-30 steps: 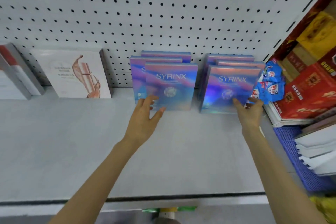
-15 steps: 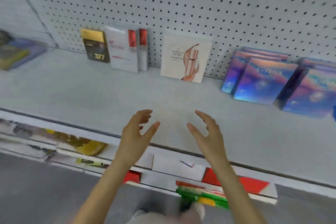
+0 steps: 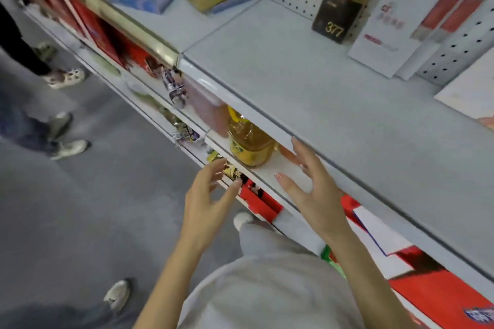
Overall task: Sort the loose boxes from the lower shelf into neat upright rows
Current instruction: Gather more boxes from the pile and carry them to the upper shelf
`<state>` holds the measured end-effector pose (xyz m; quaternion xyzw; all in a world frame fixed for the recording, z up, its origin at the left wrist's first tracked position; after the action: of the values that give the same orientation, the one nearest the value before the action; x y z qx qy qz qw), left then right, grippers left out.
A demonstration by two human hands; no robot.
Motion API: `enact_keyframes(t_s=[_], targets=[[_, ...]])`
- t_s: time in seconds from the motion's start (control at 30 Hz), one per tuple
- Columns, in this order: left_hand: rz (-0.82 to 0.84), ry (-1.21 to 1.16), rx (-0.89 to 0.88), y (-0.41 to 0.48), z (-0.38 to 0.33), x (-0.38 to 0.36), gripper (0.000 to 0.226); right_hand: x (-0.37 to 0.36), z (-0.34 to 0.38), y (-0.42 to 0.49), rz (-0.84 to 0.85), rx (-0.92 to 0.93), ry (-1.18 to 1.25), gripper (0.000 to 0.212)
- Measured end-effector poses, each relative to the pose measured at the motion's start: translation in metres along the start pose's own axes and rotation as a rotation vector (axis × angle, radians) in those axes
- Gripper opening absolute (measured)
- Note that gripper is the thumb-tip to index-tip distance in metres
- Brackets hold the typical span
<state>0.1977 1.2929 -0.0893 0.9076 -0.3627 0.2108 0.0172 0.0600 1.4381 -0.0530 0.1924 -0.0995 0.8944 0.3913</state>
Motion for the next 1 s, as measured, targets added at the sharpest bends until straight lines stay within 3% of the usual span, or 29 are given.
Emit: enact_keyframes(t_s=[0.2,0.43,0.67,0.77,0.9,1.0], targets=[[-0.144,0.001,0.105,0.047,0.034,0.061,0.043,-0.069,0.023,0.086,0.153,0.048,0.008,0.066],[-0.249,0.031,0.082,0.183,0.027,0.133,0.035,-0.136,0.069,0.230,0.201,0.088,0.074,0.063],[-0.224,0.058,-0.005,0.311,-0.002,0.184,0.042,-0.163,0.093,0.355,0.070,-0.054,0.210,0.050],[-0.195,0.037,-0.016,0.345,0.001,0.194,0.042,-0.163,0.091,0.388,-0.093,-0.194,0.282,0.037],[-0.151,0.044,-0.052,0.408,0.005,0.209,0.039,-0.172,0.072,0.413,-0.311,-0.485,0.644,0.030],[-0.078,0.092,-0.139,0.463,-0.001,0.226,0.040,-0.185,0.072,0.431,-0.438,-0.565,0.896,0.024]])
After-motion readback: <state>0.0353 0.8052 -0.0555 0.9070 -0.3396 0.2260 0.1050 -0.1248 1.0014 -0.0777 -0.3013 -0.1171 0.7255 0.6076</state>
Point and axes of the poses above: each hand's wrist, its own y-axis towards the middle knuckle, its own x-axis out of the back of the hand, z = x × y, the point moved 5 cm from there along y, towards the middle knuckle, and after that the axes turned 2 degrees about x, right-handed, at the moved point
